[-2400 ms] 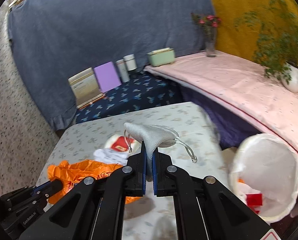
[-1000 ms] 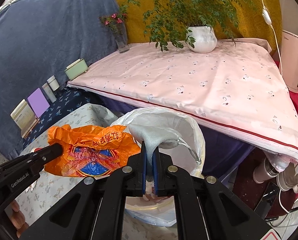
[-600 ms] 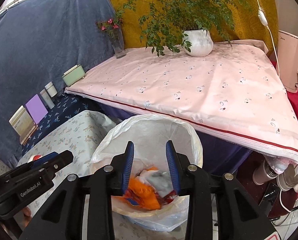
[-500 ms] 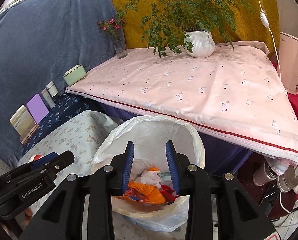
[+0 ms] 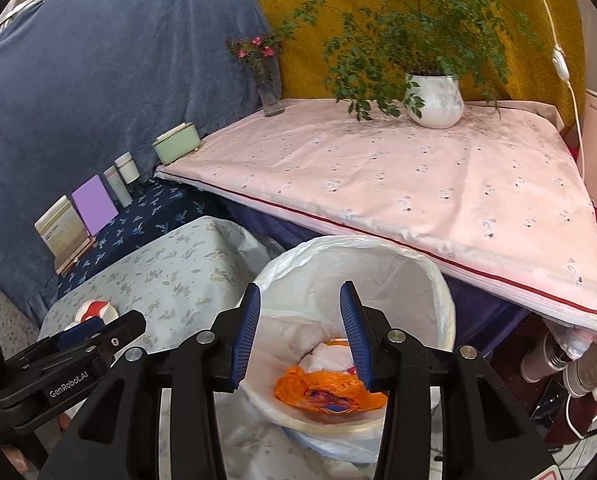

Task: Collect trash
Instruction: 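Carry the orange bag and grey pouch to the wastebasket and open both tools, then grasp the gold cigarette pack with the left tool while the right tool grasps the white paper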

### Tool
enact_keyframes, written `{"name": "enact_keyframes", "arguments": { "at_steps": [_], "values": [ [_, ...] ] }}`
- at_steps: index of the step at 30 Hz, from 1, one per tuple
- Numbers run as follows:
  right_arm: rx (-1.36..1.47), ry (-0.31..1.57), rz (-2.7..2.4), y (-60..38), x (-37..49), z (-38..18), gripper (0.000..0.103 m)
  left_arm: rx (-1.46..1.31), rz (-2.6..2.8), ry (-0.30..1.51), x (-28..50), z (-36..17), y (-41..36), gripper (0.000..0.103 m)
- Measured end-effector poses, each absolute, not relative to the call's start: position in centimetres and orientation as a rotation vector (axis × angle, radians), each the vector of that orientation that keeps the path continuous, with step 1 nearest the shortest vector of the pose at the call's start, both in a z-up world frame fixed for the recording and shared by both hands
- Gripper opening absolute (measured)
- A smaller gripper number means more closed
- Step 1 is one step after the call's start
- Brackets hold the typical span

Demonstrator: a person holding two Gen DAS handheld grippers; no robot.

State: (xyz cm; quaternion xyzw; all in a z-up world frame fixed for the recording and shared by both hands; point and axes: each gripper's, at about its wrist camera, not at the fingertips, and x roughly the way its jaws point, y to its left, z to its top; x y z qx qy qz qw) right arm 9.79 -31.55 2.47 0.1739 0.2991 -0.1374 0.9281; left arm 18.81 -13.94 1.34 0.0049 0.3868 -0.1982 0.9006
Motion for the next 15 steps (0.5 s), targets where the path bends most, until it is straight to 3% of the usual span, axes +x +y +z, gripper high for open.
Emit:
{"name": "enact_keyframes", "arguments": {
  "at_steps": [5, 15],
  "values": [
    [0.335, 0.621, -0.222, -28.4, 11.0, 2.8, 0.043, -0.028, -0.325, 0.806, 19.3, 1.0, -9.5, 0.086],
    [0.254, 0.674, -0.069, -20.0, 14.0, 2.1, 0.044, -0.125, -0.138, 0.837, 19.6, -0.4, 0.2, 0.089]
  ]
}}
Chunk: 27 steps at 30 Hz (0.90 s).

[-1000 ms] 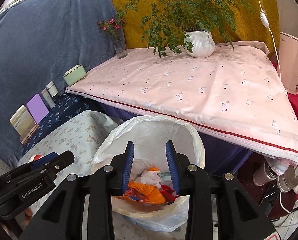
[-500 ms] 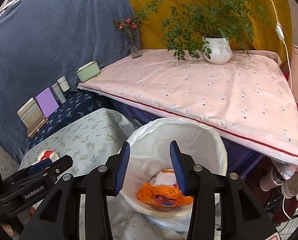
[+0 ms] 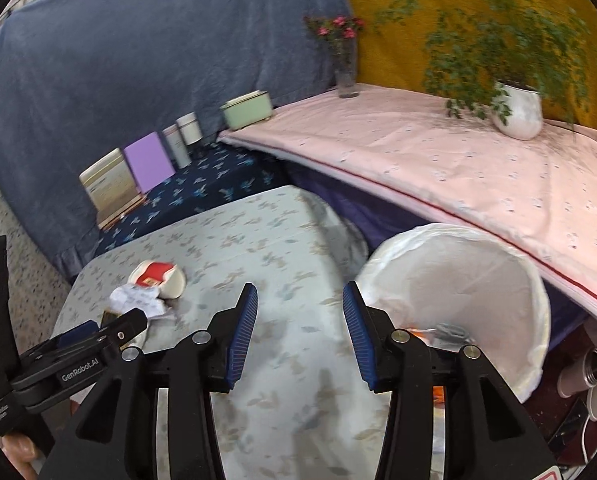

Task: Collect trash
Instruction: 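Grasp the gold cigarette pack with the left tool while the right tool grasps the white paper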

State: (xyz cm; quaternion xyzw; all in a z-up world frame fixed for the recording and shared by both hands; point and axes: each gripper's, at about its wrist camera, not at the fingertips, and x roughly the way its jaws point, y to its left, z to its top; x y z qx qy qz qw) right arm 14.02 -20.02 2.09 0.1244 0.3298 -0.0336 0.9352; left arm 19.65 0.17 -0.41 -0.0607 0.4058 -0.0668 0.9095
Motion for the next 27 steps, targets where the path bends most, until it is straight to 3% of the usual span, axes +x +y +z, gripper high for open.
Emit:
{"name": "enact_keyframes", "arguments": {
  "at_steps": [13, 27],
  "values": [
    [0.112, 0.755, 0.183, -8.7, 18.9, 0.0, 0.044, -0.269, 0.053, 0.888, 20.1, -2.5, 10.5, 0.091],
    [-0.017, 0.846, 0.325, -2.9, 26.2, -4.5, 0.049, -0.416, 0.130, 0.942, 22.7, -4.8, 16.4, 0.091]
  ]
}}
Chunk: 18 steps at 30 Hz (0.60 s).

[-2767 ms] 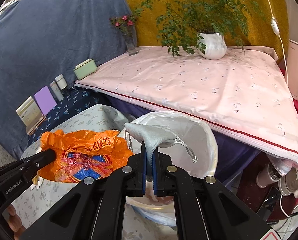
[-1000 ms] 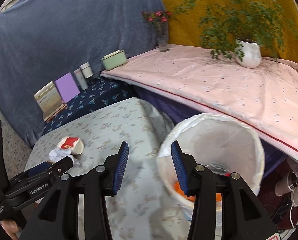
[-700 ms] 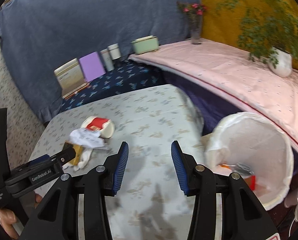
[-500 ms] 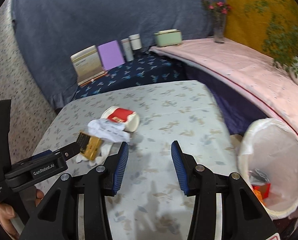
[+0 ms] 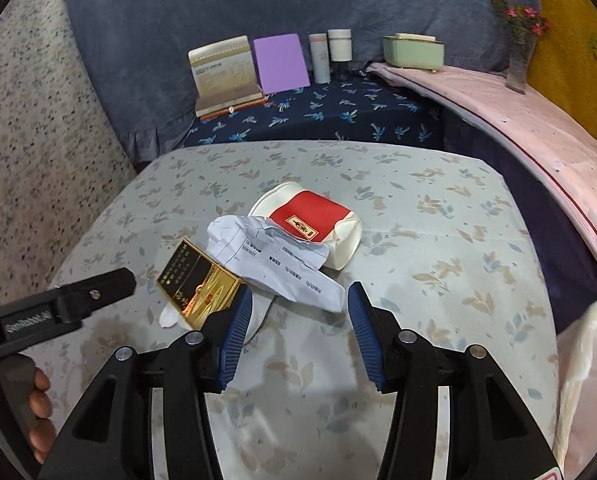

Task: Collect trash
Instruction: 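Grasp the gold cigarette pack with the left tool while the right tool grasps the white paper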

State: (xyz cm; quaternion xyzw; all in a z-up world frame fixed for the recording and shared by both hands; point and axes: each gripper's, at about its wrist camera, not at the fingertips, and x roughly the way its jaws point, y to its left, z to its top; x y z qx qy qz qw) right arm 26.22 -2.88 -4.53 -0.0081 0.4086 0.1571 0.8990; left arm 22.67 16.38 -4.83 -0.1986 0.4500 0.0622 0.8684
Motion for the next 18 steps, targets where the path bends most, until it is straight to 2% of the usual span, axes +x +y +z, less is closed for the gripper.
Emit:
{"name": "enact_keyframes", "arguments": {
  "at_steps": [12, 14, 15, 18],
  "values": [
    [-0.090, 0.912, 0.382, -1.2, 29.1, -8.0, 0.054, -0.438, 0.114, 0.961, 25.1, -5.9, 16.4, 0.091],
    [-0.101, 0.921, 0.396, -1.0, 29.1, -8.3, 0.049, -0.436, 0.110, 0.963, 25.3, -5.9, 16.2, 0.091],
    [-0.100, 0.923, 0.403, -0.9, 29.1, -8.3, 0.041, -0.435, 0.109, 0.963, 25.4, -5.9, 16.1, 0.091],
    [-0.091, 0.916, 0.421, -1.0, 28.4, -8.2, 0.030, -0.434, 0.102, 0.968, 25.5, -6.0, 15.7, 0.091]
  ]
}}
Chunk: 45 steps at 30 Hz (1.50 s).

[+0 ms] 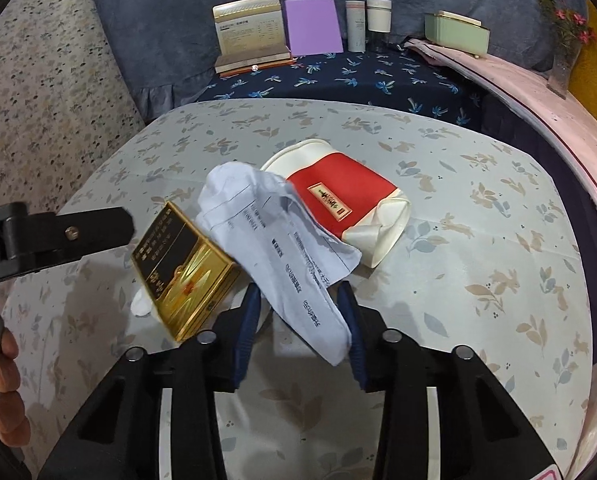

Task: Collect trash
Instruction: 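Grasp the gold cigarette pack with the left tool while the right tool grasps the white paper, then carry the gold pack and white paper to the wastebasket and open both tools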

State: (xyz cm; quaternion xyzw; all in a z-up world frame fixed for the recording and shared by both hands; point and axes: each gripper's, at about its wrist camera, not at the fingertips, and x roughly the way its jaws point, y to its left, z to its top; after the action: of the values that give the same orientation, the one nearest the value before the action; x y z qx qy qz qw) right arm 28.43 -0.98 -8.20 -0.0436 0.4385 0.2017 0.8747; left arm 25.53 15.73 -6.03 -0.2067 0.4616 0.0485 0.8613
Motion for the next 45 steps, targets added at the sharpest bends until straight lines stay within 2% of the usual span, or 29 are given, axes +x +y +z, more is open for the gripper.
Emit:
{"name": "enact_keyframes", "arguments": {
  "at_steps": [2, 4, 15, 24, 32, 45],
  "values": [
    [-0.070, 0.902, 0.428, -1.3, 27.7, -7.9, 0.025, -0.426, 0.096, 0.970, 25.6, -6.1, 15.4, 0.091],
    [-0.046, 0.885, 0.432, -1.9, 27.1, -7.4, 0.016, -0.417, 0.084, 0.968, 25.6, -6.1, 14.8, 0.091],
    [0.074, 0.777, 0.355, -6.5, 25.1, -3.5, 0.016, -0.350, 0.067, 1.014, 27.6, -7.0, 10.8, 0.093],
    [0.106, 0.782, 0.331, -7.9, 24.5, -3.8, 0.016, -0.410, 0.222, 1.098, 29.7, -8.5, 10.8, 0.093],
    [0.122, 0.800, 0.337, -8.1, 23.4, -4.6, 0.016, -0.358, 0.142, 1.129, 27.5, -9.2, 10.3, 0.065],
    [0.150, 0.789, 0.336, -8.1, 20.6, -4.1, 0.016, -0.284, 0.057, 1.025, 23.0, -6.0, 9.7, 0.058]
  ]
}}
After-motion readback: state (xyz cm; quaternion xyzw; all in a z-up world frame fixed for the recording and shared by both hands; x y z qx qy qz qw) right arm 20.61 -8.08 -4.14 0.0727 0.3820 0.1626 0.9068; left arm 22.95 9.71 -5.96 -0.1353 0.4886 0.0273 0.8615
